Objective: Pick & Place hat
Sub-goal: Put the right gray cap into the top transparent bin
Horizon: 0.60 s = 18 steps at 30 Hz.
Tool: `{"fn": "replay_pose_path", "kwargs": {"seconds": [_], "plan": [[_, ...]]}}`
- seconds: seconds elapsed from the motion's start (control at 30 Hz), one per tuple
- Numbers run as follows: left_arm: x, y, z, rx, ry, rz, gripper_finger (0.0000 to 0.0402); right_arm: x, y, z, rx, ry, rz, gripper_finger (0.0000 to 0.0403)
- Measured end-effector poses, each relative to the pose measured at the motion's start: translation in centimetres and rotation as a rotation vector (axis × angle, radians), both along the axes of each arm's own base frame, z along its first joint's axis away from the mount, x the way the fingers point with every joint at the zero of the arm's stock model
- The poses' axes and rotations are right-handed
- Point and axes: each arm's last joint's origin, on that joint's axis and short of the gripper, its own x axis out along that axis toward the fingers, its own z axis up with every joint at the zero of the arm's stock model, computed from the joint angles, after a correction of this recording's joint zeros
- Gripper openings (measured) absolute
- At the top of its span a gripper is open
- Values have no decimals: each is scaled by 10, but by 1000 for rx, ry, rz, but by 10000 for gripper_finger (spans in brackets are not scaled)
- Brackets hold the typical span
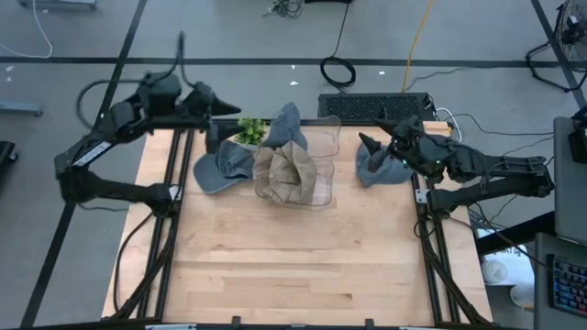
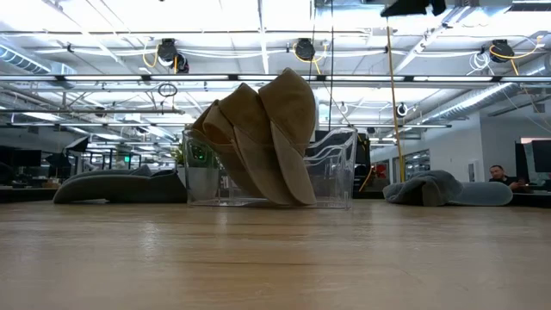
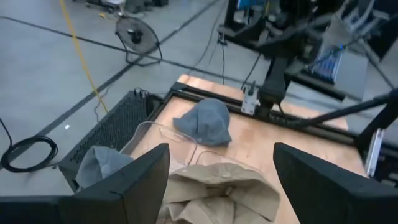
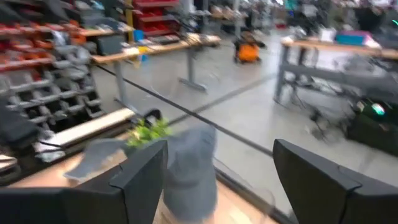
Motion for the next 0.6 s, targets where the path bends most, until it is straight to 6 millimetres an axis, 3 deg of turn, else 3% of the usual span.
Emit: {"fn": "replay_pose_path", "kwargs": {"seconds": [0.3,0.6], "plan": [[-39,-23,-8,-74,-86,52,296,-10,-6,-19,242,-38,-195,316],[-49,-28,-6,-91,-115,44,296,-26,-29,-42,503,81,-368,318]]}}
